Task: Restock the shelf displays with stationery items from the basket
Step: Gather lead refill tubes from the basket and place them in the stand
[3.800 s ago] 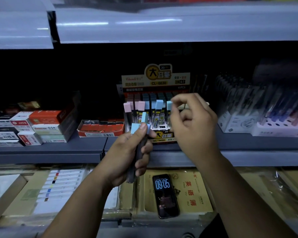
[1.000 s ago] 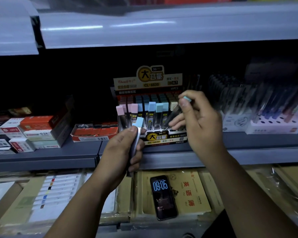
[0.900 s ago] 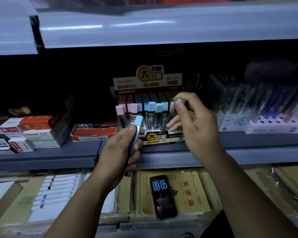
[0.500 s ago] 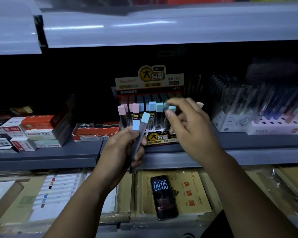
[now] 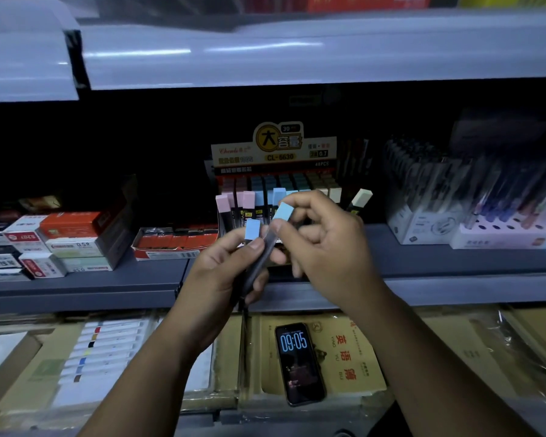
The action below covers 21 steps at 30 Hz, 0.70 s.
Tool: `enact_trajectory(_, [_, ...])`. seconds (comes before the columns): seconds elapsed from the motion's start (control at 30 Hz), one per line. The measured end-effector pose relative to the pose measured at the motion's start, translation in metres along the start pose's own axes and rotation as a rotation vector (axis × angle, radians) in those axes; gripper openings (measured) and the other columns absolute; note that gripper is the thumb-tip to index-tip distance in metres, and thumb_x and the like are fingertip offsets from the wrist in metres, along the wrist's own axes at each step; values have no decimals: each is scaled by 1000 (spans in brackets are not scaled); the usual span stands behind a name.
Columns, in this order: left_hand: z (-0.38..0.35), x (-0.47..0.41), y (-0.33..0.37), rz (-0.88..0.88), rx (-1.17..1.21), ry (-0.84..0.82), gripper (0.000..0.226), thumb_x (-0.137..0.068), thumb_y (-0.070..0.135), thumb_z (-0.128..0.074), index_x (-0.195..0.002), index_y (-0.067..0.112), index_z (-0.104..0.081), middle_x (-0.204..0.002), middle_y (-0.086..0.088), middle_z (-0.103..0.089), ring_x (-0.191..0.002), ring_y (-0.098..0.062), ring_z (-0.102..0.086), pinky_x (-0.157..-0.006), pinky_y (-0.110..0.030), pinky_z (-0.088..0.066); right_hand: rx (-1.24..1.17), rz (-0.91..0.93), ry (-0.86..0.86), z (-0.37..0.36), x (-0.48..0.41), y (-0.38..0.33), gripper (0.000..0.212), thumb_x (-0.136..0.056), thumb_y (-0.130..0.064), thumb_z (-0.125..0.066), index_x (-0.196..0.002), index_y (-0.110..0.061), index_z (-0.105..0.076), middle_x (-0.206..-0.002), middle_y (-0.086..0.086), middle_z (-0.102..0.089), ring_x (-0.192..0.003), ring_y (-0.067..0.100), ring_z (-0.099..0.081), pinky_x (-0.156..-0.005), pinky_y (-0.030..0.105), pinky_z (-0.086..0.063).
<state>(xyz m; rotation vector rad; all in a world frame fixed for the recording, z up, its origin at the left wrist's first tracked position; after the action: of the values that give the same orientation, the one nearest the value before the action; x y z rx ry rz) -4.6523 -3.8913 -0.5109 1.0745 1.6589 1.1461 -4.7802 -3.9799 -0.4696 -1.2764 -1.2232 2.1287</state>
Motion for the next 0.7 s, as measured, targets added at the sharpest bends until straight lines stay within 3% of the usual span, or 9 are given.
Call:
enact_trajectory(0.1, [3, 0, -1, 31, -86, 64, 25, -103, 26, -54, -114, 7, -65, -77, -5, -70, -53, -16, -43, -49, -27, -31, -181, -30, 73, 3, -4, 1, 10, -98, -5, -63, -106, -11, -64, -74, 9, -65, -45, 28, -61, -40, 27, -45])
enact_trajectory(0.2, [7, 0, -4, 107, -99, 87, 37, -106, 21, -33, -120, -3, -57, -59, 1, -63, -41, -14, -33, -44, -28, -23, -250, 14, 177, 13, -8, -3, 13, -102, -3, -55, -114, -2, -59, -87, 10, -68, -57, 27, -71, -45, 33, -55])
enact_trajectory(0.37, [15, -3, -8, 127, 96, 143, 32, -103, 17, -28, -118, 3, -52, -93, -21, -68, -45, -16, -27, -37, -19, -25, -64, 180, 259, 25, -9, -5, 16, -105, -4, -47, -119, -3, -56, -95, 7, -65, -68, 19, -74, -58, 37, -61])
enact_trajectory(0.5, [13, -4, -7, 138, 78, 133, 37, -101, 15, -27, -117, -10, -49, -63, -7, -62, -41, -14, -22, -38, -20, -25, 74, 222, 181, 20, -9, -2, 17, -104, -3, -49, -118, -3, -59, -90, 10, -66, -74, 13, -74, -63, 31, -62])
enact_trajectory(0.7, [10, -3, -3, 124, 71, 148, 31, -98, 12, -31, -115, -5, -51, -55, -1, -53, -39, -12, -27, -39, -22, -22, 130, 289, 167, 19, -8, -4, 19, -103, 1, -50, -117, 1, -62, -95, 13, -65, -77, 11, -73, -64, 25, -60])
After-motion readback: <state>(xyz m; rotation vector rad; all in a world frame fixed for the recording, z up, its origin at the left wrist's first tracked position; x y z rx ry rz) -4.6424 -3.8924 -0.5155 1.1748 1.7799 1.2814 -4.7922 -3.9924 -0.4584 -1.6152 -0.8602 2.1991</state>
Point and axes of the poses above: each hand's wrist, its own x-axis away from the middle knuckle, its own z-axis out of the back of the hand, y = z × x, the point moved 4 cm from there along -x, towards the middle knuckle
